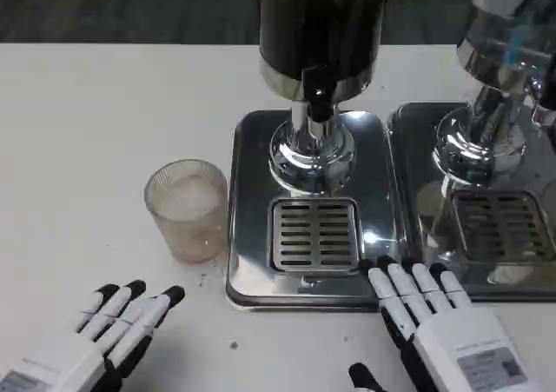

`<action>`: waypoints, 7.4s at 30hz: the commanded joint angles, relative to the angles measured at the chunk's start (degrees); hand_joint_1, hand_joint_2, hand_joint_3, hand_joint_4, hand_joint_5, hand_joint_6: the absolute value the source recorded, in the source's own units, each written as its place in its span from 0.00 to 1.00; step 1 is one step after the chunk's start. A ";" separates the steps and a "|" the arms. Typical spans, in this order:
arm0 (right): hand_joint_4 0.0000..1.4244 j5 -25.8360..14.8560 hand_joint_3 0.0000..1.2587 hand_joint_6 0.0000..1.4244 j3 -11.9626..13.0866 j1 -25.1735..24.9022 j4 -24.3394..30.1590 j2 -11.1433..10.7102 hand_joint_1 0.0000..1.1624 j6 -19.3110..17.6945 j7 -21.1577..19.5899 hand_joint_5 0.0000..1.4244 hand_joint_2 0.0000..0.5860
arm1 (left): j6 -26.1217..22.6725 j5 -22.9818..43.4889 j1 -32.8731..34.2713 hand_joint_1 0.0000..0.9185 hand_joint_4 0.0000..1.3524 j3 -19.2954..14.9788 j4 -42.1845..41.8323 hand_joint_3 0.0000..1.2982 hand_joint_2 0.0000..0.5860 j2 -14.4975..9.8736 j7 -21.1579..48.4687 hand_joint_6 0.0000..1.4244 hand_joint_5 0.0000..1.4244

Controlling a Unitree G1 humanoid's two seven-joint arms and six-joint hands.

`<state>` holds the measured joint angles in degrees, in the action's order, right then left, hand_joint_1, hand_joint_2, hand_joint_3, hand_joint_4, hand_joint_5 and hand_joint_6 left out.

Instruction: Grasp the cup under the faucet to collect the drink, then remove the cup.

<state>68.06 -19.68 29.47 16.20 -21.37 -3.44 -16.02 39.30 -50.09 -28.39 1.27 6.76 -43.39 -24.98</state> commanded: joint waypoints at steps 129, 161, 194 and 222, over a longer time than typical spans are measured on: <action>0.06 -20.67 0.18 0.13 6.20 0.99 -4.92 3.56 0.33 -12.14 -11.24 0.04 0.79 | -5.08 21.63 46.41 0.05 0.03 10.30 41.55 0.01 0.03 12.04 19.01 0.08 0.11; 0.07 -20.00 0.22 0.15 6.48 3.12 -3.95 4.79 0.36 -11.92 -12.42 0.05 0.78 | -11.04 21.63 47.37 0.07 0.26 13.16 41.98 0.22 0.09 15.96 14.06 0.41 0.35; 0.09 -22.21 0.23 0.15 8.92 2.39 -4.45 4.88 0.31 -13.06 -12.32 0.06 0.78 | -14.75 16.96 48.30 0.26 0.47 17.00 46.26 0.39 0.17 19.50 -1.34 0.76 0.62; 0.10 -23.65 0.24 0.15 9.19 1.78 -6.40 5.41 0.30 -14.74 -12.93 0.07 0.78 | -8.77 15.27 42.38 0.24 0.60 13.78 38.36 0.51 0.25 15.37 -13.38 0.90 0.75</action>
<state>45.01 -10.80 31.48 10.35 -16.08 -17.23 -28.22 29.09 -34.33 14.45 16.15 47.69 -27.10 -36.38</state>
